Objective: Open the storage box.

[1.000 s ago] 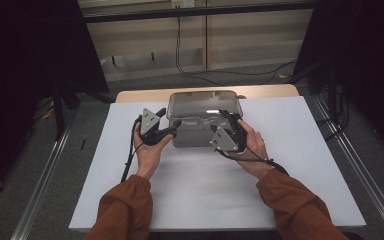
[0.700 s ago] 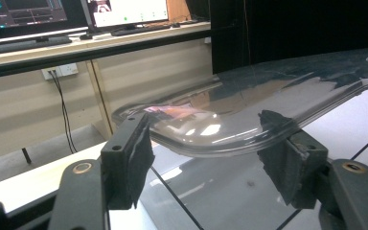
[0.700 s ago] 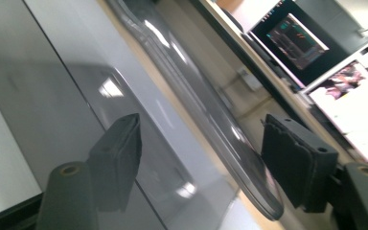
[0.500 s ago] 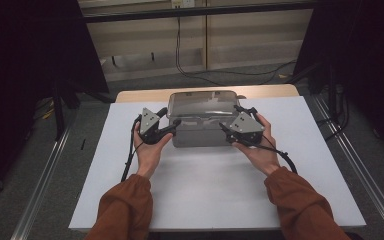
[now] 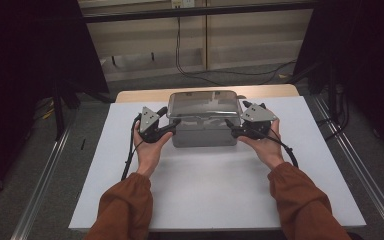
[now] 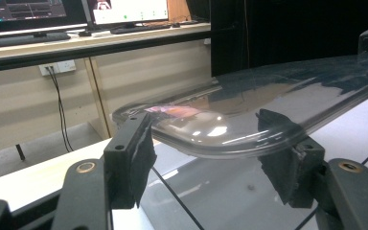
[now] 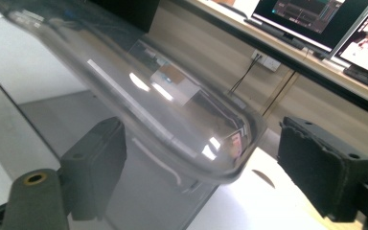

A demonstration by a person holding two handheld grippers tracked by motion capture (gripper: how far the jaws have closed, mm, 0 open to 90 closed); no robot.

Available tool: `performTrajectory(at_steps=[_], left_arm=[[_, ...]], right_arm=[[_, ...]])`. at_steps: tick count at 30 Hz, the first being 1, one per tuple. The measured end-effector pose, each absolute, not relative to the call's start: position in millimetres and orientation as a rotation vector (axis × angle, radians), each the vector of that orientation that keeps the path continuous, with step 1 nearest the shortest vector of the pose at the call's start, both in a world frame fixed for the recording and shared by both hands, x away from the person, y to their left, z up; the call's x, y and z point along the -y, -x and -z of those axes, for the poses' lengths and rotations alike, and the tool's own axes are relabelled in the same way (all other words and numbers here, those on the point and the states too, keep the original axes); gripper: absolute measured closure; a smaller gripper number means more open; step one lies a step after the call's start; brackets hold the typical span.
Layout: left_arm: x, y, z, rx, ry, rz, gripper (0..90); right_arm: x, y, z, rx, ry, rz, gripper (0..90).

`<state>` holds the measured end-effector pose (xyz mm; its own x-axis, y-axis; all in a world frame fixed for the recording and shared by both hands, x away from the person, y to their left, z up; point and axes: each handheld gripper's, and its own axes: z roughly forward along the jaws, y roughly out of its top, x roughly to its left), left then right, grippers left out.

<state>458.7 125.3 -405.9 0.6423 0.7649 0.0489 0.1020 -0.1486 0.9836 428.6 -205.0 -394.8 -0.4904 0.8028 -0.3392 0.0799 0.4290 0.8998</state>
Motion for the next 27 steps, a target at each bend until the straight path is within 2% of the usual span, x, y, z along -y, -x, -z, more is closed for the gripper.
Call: performTrajectory(at_steps=[9, 27], left_arm=[[-126.3, -462.2, 398.0, -0.708, -1.636, -0.696, 39.5], [-125.5, -469.8, 393.5, -0.707, -1.644, -0.719, 39.8]], right_arm=[[208.2, -434.6, 389.0, -1.857, -0.751, -1.159, 35.7], [219.2, -441.0, 386.5, -1.819, -0.749, -1.249, 50.8]])
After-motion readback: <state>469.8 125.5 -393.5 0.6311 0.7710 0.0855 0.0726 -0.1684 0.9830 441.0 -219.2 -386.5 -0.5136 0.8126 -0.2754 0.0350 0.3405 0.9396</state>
